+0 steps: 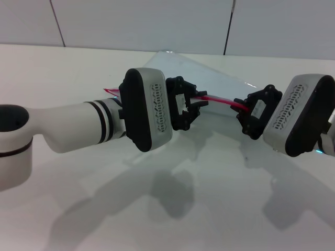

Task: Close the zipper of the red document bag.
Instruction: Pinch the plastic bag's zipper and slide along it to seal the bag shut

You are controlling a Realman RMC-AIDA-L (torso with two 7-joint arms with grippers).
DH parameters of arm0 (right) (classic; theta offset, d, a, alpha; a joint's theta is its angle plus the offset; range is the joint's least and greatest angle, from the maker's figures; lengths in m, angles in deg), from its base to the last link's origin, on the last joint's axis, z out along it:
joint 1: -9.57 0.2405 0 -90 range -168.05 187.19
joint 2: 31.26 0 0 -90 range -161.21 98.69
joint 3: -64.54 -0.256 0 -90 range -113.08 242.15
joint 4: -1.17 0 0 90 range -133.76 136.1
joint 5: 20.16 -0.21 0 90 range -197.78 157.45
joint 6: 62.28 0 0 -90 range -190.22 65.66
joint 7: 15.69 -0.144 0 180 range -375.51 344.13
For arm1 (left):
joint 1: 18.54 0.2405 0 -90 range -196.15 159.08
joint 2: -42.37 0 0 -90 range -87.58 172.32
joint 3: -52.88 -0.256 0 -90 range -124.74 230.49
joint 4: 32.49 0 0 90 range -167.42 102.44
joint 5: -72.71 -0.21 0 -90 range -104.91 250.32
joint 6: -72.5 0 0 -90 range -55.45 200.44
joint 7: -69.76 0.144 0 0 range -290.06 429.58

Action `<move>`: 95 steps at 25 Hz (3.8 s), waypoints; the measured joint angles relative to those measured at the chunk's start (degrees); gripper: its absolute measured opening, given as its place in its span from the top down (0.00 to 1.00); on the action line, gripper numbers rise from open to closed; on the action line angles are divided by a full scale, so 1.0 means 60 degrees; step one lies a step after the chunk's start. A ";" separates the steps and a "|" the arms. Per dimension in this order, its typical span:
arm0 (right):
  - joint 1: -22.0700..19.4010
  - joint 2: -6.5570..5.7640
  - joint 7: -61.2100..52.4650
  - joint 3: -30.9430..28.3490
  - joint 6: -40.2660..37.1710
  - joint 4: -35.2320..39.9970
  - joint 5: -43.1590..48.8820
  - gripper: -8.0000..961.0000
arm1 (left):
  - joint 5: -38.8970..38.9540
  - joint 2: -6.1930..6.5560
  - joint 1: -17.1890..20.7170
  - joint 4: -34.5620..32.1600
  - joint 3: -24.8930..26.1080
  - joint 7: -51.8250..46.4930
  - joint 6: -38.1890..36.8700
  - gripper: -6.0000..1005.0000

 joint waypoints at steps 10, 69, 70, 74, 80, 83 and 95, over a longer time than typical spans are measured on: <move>0.0035 0.0005 0.0000 -0.0001 0.0000 -0.0059 -0.0015 0.94 | 0.0155 -0.0011 0.0039 -0.0001 -0.0220 0.0265 -0.0499 0.87; -0.0035 -0.0001 -0.0100 -0.0360 0.0032 -0.0060 -0.0015 0.94 | 0.0895 0.0023 0.0365 -0.0018 -0.0270 0.0898 -0.0973 0.96; -0.0035 -0.0001 -0.0100 -0.0354 0.0029 -0.0060 -0.0015 0.94 | 0.0897 0.0015 0.0332 -0.0010 -0.0313 0.0898 -0.0975 0.96; -0.0020 -0.0001 -0.0102 -0.0340 0.0019 -0.0058 -0.0014 0.94 | 0.0905 0.0006 0.0308 -0.0006 -0.0336 0.0898 -0.0976 0.93; -0.0010 -0.0001 -0.0102 -0.0320 0.0015 -0.0041 -0.0015 0.94 | 0.1134 0.0029 0.0261 -0.0001 -0.0321 0.0894 -0.0897 0.89; -0.0002 0.0003 -0.0102 -0.0291 0.0015 -0.0033 -0.0014 0.94 | 0.1152 0.0016 0.0213 0.0000 -0.0312 0.0894 -0.0891 0.86; 0.0027 0.0014 -0.0102 -0.0278 0.0015 0.0002 -0.0015 0.94 | 0.1152 0.0010 0.0135 -0.0071 -0.0337 0.1034 -0.0891 0.74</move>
